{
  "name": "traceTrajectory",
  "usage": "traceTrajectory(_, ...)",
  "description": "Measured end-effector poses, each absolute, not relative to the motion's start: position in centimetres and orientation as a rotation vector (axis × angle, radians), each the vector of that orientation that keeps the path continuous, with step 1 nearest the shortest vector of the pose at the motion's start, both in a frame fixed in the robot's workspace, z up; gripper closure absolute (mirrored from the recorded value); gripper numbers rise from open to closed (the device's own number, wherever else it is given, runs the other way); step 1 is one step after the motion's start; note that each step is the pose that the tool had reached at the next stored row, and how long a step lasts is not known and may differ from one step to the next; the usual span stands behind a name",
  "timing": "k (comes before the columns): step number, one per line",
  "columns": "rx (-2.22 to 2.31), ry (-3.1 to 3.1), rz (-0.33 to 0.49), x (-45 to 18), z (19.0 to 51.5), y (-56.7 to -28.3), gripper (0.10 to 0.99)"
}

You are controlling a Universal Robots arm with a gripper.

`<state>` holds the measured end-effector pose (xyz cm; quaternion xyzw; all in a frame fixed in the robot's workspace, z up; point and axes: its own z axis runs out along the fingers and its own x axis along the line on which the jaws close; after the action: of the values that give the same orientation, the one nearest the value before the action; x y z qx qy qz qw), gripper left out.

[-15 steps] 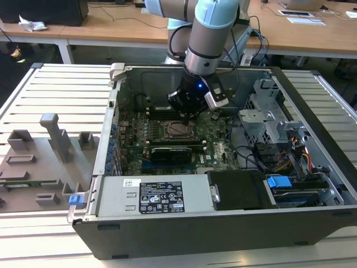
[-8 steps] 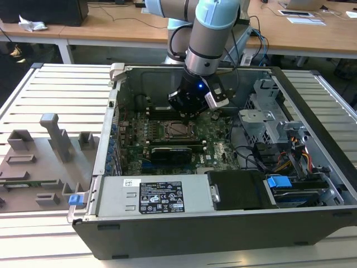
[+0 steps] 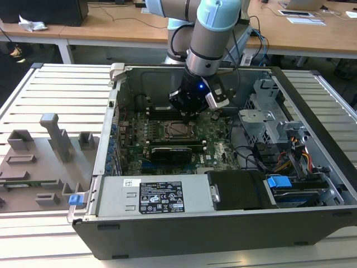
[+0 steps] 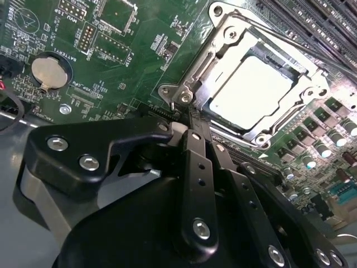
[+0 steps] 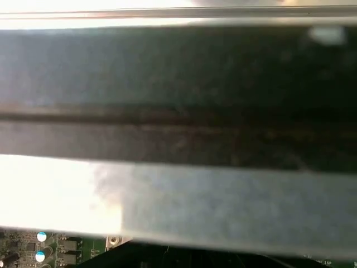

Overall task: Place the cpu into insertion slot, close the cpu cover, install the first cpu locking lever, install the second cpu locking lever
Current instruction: 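Install the first cpu locking lever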

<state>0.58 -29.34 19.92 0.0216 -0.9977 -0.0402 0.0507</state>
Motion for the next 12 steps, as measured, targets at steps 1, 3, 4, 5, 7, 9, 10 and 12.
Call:
traceTrajectory(1,0.066,-3.037,-0.133,0.6,19.9,-29.3,0.980)
traceTrajectory(3,0.067,-3.036,-0.152,0.6,19.9,-29.3,0.980)
traceTrajectory(4,0.067,-3.036,-0.156,0.6,19.9,-29.3,0.980)
traceTrajectory(5,0.067,-3.036,-0.156,0.6,19.9,-29.3,0.980)
traceTrajectory(7,0.067,-3.036,-0.156,0.6,20.6,-29.3,0.980)
traceTrajectory(9,0.067,-3.036,-0.155,0.6,21.3,-29.3,0.980)
traceTrajectory(10,0.067,-3.036,-0.155,0.6,21.6,-29.3,0.980)
traceTrajectory(12,0.068,-3.036,-0.155,0.6,22.0,-29.4,0.980)
